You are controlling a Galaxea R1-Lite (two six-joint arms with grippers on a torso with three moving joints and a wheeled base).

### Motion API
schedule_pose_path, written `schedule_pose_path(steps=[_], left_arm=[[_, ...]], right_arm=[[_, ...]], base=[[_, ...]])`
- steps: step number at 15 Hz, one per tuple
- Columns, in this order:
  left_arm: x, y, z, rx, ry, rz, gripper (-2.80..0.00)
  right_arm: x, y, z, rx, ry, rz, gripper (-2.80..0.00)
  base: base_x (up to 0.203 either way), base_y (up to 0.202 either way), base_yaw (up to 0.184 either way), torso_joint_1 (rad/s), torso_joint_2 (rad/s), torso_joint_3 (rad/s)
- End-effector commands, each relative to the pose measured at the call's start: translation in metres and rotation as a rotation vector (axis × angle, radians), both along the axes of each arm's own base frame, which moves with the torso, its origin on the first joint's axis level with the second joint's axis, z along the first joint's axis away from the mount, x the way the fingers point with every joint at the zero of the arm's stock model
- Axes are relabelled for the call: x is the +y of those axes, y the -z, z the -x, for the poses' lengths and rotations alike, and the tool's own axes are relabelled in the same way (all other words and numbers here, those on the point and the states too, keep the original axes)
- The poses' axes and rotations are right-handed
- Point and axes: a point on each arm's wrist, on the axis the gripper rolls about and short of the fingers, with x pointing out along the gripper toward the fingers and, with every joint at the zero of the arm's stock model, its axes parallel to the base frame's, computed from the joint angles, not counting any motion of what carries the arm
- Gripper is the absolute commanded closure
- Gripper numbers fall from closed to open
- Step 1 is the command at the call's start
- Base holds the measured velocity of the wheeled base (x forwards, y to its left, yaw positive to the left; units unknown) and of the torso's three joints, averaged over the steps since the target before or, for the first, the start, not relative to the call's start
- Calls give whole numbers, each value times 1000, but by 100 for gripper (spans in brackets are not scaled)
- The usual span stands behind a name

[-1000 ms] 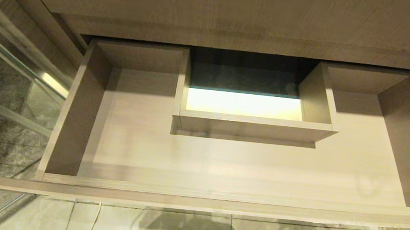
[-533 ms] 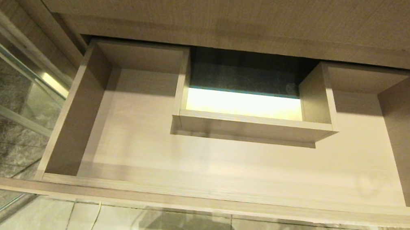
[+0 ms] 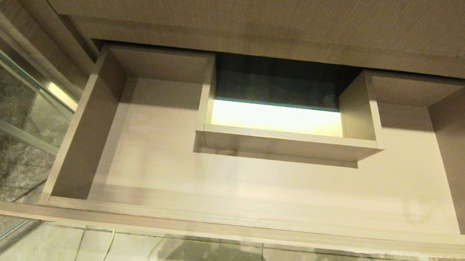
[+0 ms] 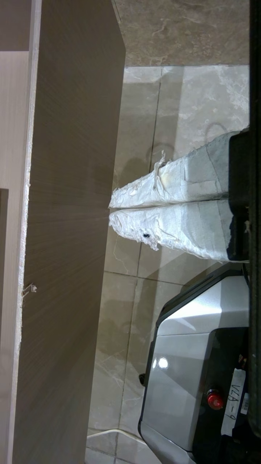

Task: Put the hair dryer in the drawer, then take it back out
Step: Pick up the hairdryer

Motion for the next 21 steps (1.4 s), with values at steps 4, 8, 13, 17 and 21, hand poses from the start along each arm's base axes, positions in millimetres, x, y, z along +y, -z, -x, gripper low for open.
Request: schedule_pose_path(steps=[4, 8, 13, 17, 21], left_arm=[[0, 0, 0, 1, 0, 0, 0], [0, 0, 0, -1, 1, -9, 0], [0, 0, 0, 0, -1, 1, 0], [0, 0, 0, 0, -2, 0, 0], [0, 0, 0, -1, 0, 2, 0]], right_arm=[[0, 1, 3, -37, -1, -5, 0], [0, 1, 3, -37, -1, -4, 0], [0, 1, 3, -37, -1, -5, 0], [0, 1, 3, -37, -2, -5, 0], [0, 1, 3, -35, -2, -3, 0]], base=[[0, 0, 0, 0, 0, 0], [0, 0, 0, 0, 0, 0], [30, -19, -2, 1, 2, 2], [45, -29, -1, 2, 1, 2], [0, 0, 0, 0, 0, 0]])
